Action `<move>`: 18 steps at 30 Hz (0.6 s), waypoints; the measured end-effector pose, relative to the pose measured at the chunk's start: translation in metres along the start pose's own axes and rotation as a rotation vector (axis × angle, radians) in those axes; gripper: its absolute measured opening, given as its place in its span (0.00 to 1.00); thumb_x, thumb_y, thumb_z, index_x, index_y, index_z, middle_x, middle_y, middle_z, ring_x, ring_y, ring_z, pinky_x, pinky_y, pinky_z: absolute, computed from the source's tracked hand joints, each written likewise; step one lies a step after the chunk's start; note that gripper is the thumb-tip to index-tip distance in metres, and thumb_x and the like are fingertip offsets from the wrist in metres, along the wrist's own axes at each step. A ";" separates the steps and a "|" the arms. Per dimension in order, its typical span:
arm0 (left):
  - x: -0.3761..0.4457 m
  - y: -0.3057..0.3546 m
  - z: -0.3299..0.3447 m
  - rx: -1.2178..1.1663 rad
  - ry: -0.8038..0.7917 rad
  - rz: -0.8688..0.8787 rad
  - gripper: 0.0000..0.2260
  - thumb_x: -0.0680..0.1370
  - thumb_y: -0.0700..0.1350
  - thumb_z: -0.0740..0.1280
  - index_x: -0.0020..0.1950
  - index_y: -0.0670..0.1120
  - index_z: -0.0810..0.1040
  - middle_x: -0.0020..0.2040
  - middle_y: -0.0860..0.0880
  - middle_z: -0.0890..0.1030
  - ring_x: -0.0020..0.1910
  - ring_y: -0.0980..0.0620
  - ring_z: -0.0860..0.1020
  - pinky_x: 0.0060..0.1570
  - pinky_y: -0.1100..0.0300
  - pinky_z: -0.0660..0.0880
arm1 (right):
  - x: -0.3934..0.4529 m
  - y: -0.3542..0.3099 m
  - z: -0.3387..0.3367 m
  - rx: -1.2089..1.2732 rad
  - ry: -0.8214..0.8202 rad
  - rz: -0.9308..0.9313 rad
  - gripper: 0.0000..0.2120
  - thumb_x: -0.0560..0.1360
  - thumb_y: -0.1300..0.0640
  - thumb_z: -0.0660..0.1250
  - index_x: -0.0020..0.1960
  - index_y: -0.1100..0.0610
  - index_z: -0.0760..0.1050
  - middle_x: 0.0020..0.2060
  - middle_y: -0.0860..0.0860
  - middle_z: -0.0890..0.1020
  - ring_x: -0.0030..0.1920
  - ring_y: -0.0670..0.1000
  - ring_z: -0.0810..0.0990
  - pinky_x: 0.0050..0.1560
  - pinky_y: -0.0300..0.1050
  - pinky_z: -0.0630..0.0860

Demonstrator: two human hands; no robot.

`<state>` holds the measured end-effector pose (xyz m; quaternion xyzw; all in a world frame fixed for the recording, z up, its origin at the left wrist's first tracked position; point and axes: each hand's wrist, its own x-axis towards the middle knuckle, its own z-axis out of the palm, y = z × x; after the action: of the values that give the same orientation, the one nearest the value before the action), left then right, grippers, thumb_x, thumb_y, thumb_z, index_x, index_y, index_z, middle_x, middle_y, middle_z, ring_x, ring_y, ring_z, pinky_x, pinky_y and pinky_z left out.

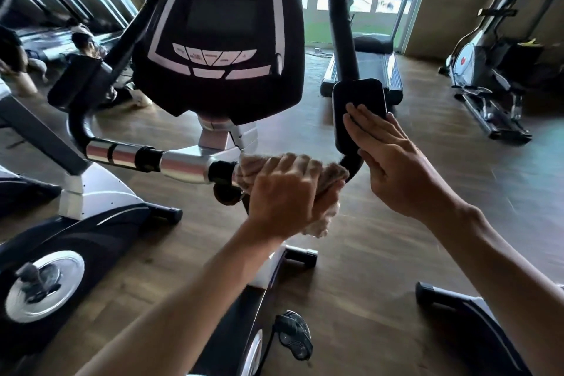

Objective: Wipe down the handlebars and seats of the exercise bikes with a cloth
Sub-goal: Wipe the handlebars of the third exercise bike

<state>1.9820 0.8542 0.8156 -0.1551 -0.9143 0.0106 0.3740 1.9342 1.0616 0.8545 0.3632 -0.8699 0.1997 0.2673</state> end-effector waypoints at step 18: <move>-0.007 -0.050 -0.003 -0.123 -0.023 0.152 0.25 0.78 0.68 0.62 0.61 0.51 0.83 0.54 0.52 0.85 0.54 0.49 0.83 0.58 0.55 0.70 | -0.001 -0.003 0.002 0.028 0.013 0.016 0.26 0.81 0.65 0.58 0.79 0.60 0.65 0.79 0.51 0.64 0.81 0.49 0.58 0.82 0.48 0.50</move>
<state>1.9750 0.8046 0.8197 -0.2465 -0.9032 -0.0156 0.3511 1.9364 1.0594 0.8528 0.3587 -0.8682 0.2162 0.2661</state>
